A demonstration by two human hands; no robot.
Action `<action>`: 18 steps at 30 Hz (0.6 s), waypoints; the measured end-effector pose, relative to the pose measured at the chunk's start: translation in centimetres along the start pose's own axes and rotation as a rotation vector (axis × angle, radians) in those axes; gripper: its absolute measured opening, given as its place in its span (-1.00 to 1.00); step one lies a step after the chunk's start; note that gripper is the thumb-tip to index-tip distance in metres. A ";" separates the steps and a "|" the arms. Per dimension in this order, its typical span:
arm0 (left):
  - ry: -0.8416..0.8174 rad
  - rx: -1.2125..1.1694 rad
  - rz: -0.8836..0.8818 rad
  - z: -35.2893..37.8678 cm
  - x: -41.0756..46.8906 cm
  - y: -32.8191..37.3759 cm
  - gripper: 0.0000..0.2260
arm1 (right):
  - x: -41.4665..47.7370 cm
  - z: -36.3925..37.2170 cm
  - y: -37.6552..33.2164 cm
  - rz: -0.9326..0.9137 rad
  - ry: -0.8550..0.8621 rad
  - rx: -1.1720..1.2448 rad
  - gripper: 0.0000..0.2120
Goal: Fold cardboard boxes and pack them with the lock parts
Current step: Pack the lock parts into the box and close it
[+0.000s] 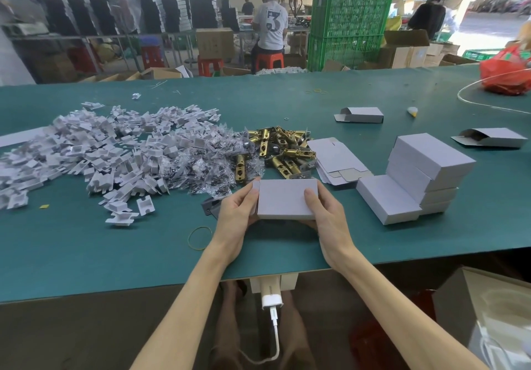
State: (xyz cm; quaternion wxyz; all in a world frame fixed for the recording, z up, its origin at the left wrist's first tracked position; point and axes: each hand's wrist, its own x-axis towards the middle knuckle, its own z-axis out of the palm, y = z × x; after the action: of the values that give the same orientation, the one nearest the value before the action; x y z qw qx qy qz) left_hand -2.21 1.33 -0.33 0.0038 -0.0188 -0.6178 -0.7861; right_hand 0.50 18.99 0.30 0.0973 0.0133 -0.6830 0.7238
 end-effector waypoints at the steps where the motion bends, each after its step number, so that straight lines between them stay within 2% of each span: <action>1: 0.002 -0.003 0.002 0.0 -0.1 0.1 -0.73 | 0.0 0.0 0.0 0.000 -0.001 0.000 -0.82; 7: -0.019 0.004 0.041 0.2 -0.6 0.6 -0.72 | 0.0 0.0 -0.1 0.003 -0.019 0.012 -0.80; 12: -0.010 -0.005 0.041 0.4 -0.8 0.8 -0.69 | 0.2 0.0 0.0 0.021 -0.009 0.023 -0.56; 18: 0.029 0.002 0.029 0.3 -0.4 0.5 -0.81 | 0.1 0.0 0.1 -0.014 -0.025 -0.025 -0.56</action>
State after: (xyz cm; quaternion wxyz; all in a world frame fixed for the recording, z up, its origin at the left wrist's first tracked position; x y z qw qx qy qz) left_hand -1.80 1.48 0.21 0.0240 -0.0164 -0.6181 -0.7856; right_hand 0.37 18.96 0.24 0.0940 0.0257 -0.6931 0.7142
